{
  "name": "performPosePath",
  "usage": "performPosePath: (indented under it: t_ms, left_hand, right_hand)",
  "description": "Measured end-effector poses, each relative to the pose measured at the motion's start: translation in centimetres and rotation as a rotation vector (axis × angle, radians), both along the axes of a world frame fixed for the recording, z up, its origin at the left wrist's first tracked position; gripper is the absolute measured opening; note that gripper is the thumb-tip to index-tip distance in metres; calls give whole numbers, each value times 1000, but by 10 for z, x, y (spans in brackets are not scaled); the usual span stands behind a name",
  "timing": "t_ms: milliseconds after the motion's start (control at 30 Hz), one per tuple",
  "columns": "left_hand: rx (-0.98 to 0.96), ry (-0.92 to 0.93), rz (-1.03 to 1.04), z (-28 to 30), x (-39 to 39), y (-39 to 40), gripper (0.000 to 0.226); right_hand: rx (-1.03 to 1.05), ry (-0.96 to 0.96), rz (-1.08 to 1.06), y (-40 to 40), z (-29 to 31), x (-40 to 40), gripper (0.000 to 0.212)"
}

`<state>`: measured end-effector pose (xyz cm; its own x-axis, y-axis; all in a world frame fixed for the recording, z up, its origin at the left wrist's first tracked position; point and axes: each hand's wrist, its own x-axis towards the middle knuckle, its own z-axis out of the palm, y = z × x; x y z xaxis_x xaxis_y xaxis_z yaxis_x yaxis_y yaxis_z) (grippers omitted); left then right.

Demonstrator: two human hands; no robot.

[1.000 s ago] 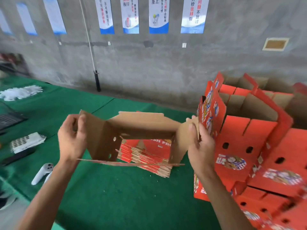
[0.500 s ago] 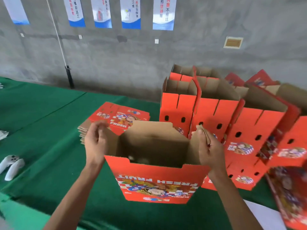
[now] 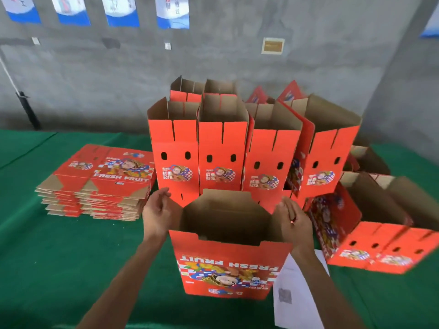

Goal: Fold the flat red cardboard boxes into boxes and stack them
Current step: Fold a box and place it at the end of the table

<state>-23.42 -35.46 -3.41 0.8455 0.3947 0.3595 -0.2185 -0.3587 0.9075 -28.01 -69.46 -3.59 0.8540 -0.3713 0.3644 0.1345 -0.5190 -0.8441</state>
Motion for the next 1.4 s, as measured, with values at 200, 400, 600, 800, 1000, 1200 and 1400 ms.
performPosePath:
  t_ms: [200, 400, 600, 800, 1000, 1200, 1400]
  left_hand:
    - [257, 24, -1, -17, 9, -4, 33]
    - [557, -230, -531, -19, 2, -1, 36]
    - [221, 72, -757, -33, -13, 22, 79]
    - [522, 202, -676, -26, -4, 32, 94]
    - [627, 86, -280, -9, -21, -17, 62]
    - [805, 254, -58, -4, -13, -64, 26]
    - [561, 27, -181, -18, -15, -61, 56]
  right_hand:
    - [33, 125, -71, -31, -21, 3, 14]
    - [-16, 157, -142, -32, -14, 9, 42]
    - [-30, 172, -171, -31, -9, 5, 41]
    - [-54, 211, -107, -37, -9, 7, 36]
    - [86, 152, 238, -53, -7, -6, 25]
    - [321, 80, 226, -45, -7, -27, 27]
    - [531, 273, -101, -48, -6, -28, 48]
